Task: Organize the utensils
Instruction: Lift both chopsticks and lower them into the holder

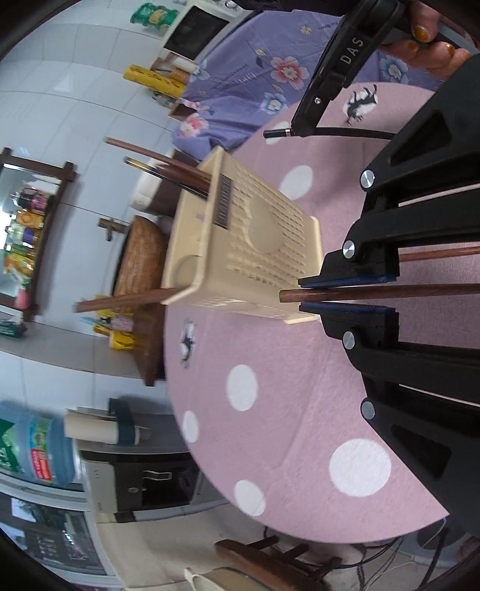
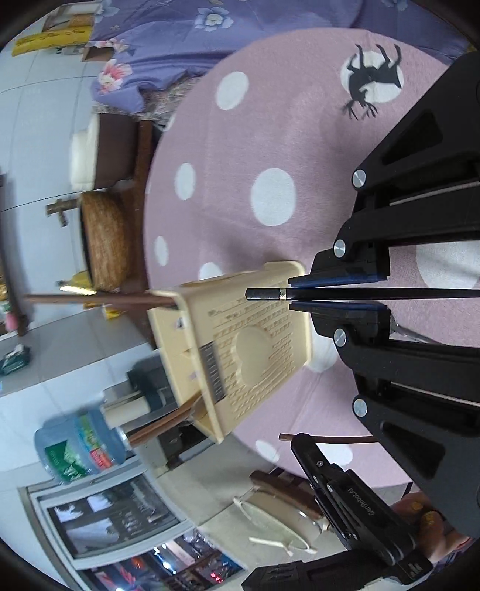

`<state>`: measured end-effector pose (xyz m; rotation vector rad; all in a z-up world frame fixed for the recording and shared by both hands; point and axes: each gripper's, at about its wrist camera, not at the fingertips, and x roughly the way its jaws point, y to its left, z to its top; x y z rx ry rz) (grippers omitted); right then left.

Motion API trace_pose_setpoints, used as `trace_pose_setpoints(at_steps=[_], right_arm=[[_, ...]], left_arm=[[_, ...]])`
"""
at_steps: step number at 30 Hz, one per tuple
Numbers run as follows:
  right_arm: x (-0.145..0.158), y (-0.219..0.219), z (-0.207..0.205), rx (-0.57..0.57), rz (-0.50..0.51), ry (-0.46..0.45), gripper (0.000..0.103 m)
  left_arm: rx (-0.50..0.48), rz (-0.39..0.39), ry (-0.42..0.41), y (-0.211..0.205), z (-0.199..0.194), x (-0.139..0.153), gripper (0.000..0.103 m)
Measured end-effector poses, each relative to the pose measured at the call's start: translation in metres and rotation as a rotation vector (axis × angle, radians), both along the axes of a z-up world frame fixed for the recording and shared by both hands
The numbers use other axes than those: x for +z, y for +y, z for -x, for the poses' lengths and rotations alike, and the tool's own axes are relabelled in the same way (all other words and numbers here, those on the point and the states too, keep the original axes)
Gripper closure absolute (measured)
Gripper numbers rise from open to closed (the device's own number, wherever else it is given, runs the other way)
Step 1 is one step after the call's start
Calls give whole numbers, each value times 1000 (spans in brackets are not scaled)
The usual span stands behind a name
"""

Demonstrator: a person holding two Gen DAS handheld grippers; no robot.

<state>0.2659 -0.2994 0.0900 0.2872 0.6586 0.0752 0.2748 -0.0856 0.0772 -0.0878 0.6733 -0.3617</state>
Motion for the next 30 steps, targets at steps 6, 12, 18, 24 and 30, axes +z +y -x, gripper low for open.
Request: trace_pose_setpoints(at_steps=[6,12,18,24,30], right_arm=[[39,-10,28,25,-11,-81,95],[58,-4,41,40,18,-108,95],[62,-1,44,49,22,-110,95],[67,-2,44,46,35,-113,95],[73,0,42,51,56,-124,95]], left_arm=[[7,43,-98,16,18,34,95],[15,53,-154,25,26,50,95],[14,59,-160,27,29,53,95],[13,73,-174,33,32,61,95],[14,75,-191,33,32,66,95]])
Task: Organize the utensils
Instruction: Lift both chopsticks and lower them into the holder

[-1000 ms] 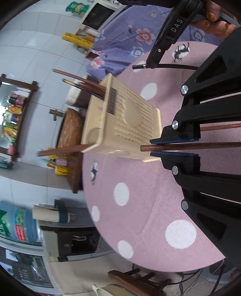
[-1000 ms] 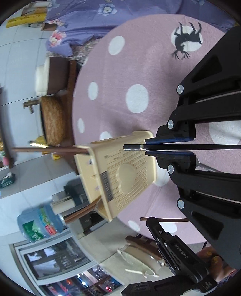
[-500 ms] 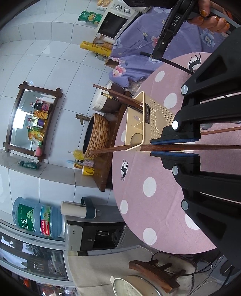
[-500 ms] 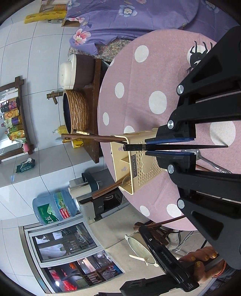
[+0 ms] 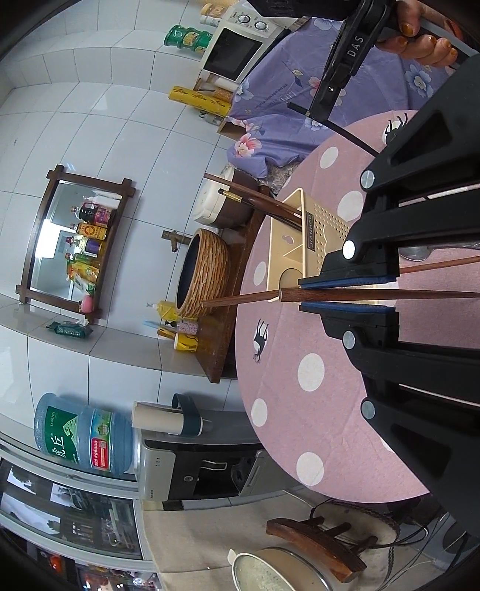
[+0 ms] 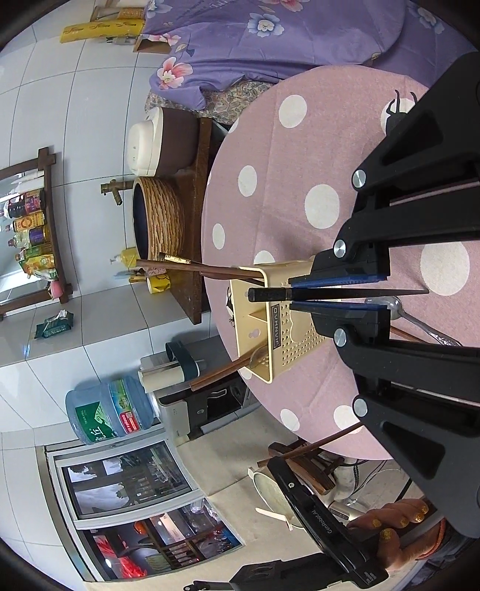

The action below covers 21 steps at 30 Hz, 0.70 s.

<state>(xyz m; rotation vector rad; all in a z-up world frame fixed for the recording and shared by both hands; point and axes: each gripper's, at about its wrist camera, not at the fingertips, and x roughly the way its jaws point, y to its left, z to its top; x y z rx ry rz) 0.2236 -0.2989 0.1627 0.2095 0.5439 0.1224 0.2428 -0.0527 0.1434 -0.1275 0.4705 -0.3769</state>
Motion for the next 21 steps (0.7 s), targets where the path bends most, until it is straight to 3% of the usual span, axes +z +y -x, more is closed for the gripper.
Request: trace_pose_setpoints(at_steps=[11,18,21], right_arm=[[13,-5,-8,7,0,-2,95],[53,-8,-15,17,-2,-74,95],[82,-6,-19,9,12,-135,95]], left_arm=[[2,5,-34,0,-5,18,95],[-55,75,-45,-2,-24,67,95],[-49,82,-92,-8,-32,93,95]])
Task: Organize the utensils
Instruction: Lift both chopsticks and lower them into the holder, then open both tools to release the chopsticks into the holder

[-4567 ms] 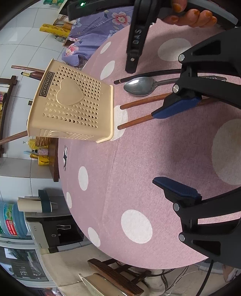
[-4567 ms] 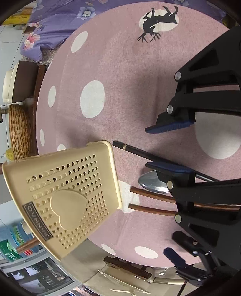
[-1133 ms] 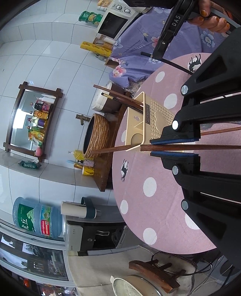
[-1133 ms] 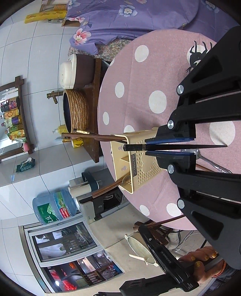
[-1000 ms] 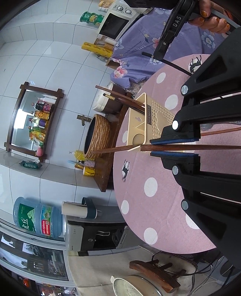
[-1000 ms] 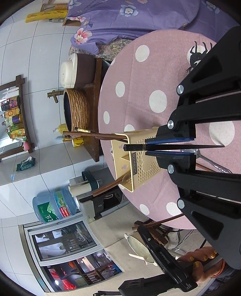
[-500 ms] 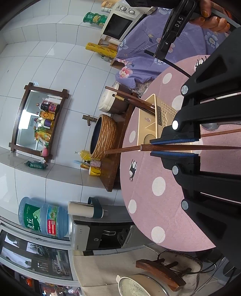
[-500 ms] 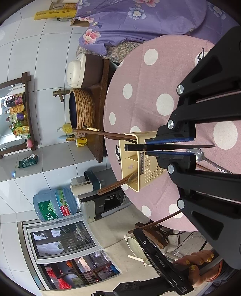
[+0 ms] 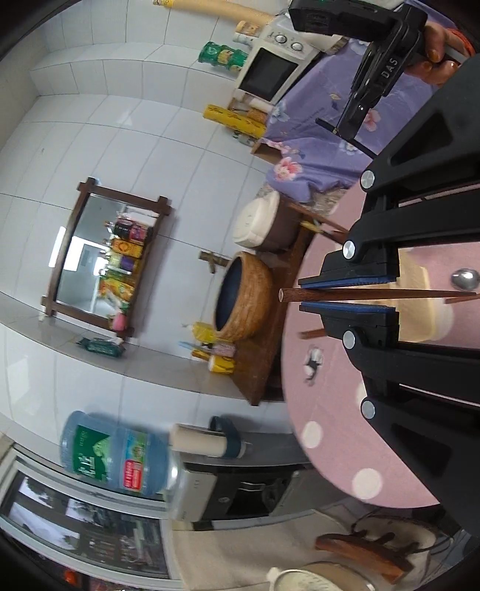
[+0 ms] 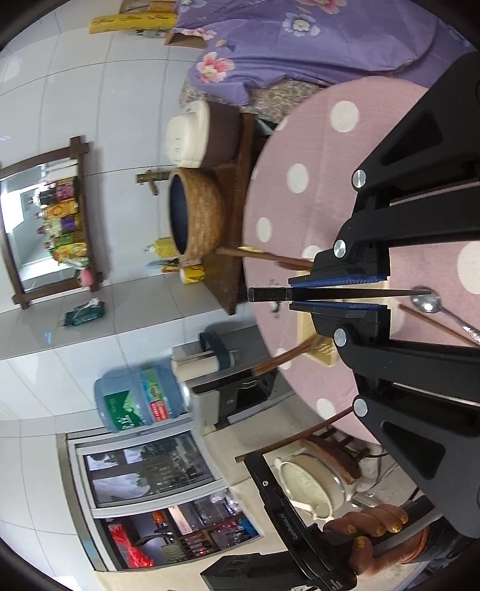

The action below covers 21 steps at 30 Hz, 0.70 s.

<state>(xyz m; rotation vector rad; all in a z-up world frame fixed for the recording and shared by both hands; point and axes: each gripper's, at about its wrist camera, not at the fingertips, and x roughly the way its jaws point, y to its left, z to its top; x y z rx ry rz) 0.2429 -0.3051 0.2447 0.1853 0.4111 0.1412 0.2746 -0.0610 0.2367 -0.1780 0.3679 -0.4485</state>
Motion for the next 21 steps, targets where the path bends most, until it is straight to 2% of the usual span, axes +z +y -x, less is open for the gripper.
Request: trace_pose_setpoints(at_steps=[4,8,10,14,21], right_arm=[[40,7,-14,-14,27,-92,95],[63,12,-33,-36,37,-145,95],[64,12,-46,-58,38,-151,95],[50,9,-70,-78,22,-116,95],[-1,11,-97,-94,22,-23,95]], left_arm=[[21,28,-40,-11,-16,33,95],[89,16,-103,-27,-34,54,95],[110,11,-116,-33,-42,57,95],[124,5,-134,-48,-58,49,95],[106,-27,-57,-63,-77,6,95]])
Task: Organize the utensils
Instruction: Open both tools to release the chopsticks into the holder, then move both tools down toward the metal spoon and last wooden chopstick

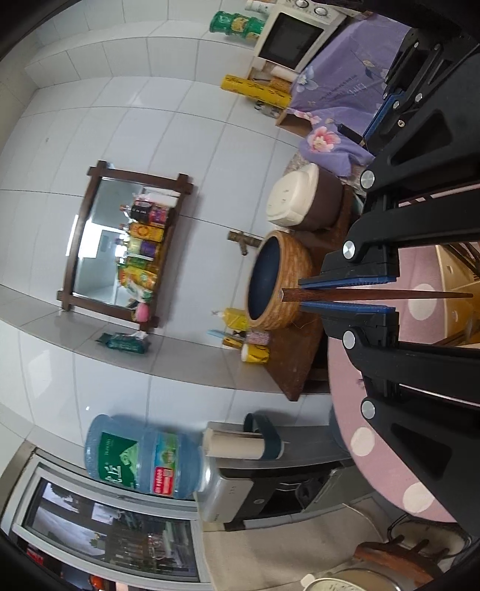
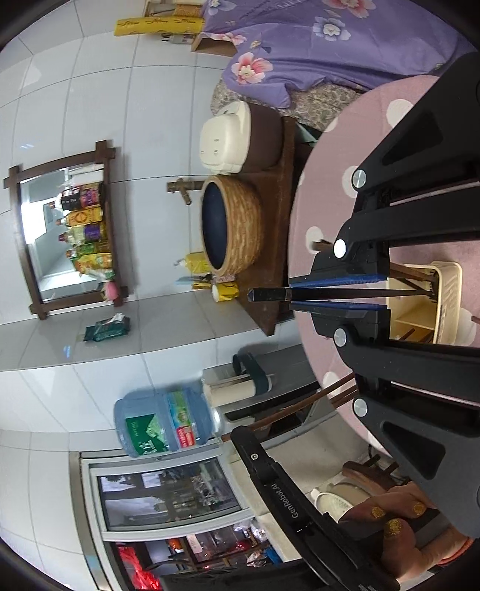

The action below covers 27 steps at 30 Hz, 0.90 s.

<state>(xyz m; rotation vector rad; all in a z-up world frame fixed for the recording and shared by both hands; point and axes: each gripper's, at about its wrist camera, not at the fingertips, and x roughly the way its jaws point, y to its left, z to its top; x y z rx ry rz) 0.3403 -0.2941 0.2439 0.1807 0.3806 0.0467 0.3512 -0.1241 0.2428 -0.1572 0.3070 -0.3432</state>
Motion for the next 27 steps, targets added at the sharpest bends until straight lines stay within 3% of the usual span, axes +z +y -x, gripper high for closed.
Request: trace_pose_setpoints(at_steps=[9,14,24,25,26,27], right_arm=[[-46,2,-8,2,-22,85,95],[-57,3,-6,-10,-7,76,95],[-60,3,2,-21,11,41,93],[-60,4,4,-28,16,34,92],[-60,4,9,-33,19,22,84],[-59,4,13,-33,17,11,75]], left_arm=[[-14,-72,95,-10,-9,-53,95],[-16,-110,125,-15,-11,-75,95],[-37,-115,130,-10,-3,-86,93],[-37,-113,124,-7,2,-85,86],[-35,-108,118,-5,7,-85,69],[-30,-98,108,-1,13,-84,59]])
